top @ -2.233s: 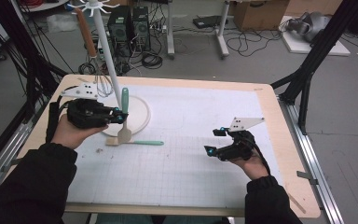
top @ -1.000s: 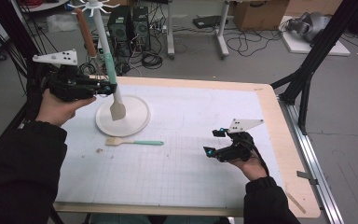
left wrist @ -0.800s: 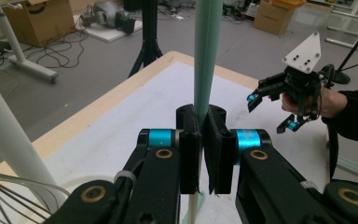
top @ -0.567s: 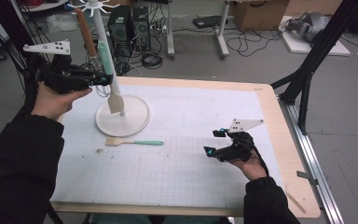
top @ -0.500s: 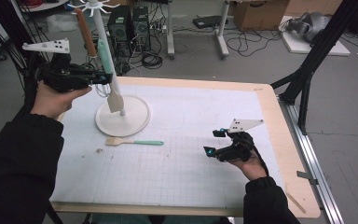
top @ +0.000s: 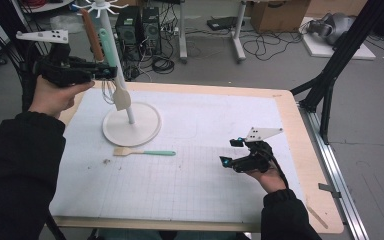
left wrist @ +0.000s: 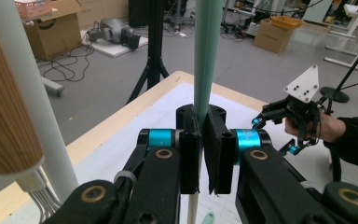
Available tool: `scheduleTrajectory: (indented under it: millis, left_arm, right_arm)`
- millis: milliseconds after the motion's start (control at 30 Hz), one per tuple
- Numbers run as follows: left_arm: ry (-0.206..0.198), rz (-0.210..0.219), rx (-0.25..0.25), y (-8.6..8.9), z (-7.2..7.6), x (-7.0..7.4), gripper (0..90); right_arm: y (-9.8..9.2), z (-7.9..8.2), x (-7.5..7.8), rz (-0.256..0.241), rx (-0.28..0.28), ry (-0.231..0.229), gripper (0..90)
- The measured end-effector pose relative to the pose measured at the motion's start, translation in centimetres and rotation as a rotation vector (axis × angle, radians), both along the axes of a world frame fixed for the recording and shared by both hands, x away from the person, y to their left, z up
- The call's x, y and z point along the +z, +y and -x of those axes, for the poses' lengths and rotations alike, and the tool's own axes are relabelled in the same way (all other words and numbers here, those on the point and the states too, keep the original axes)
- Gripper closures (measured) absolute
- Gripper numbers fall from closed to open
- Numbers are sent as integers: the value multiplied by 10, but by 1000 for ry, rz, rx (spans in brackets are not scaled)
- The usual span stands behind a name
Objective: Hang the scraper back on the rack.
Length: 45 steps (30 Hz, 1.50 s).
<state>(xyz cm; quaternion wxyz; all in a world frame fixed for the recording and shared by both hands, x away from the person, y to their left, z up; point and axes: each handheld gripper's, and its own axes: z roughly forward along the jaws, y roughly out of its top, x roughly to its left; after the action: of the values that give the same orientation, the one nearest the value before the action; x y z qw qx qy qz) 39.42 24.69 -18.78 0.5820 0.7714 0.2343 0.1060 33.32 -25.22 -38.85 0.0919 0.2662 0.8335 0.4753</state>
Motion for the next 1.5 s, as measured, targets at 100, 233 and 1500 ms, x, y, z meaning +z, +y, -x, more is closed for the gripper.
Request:
scheduleTrajectory:
  millis: [100, 233, 1500]
  left_arm:
    - [3, 4, 6, 3, -5, 2, 844]
    - [8, 15, 22, 8, -10, 4, 844]
    - [38, 53, 60, 11, -29, 6, 843]
  right_arm:
    - [-1, 0, 0, 0, -3, -4, 212]
    - [-2, 0, 0, -1, -12, -4, 212]
    - [2, -1, -3, 18, 18, 0, 213]
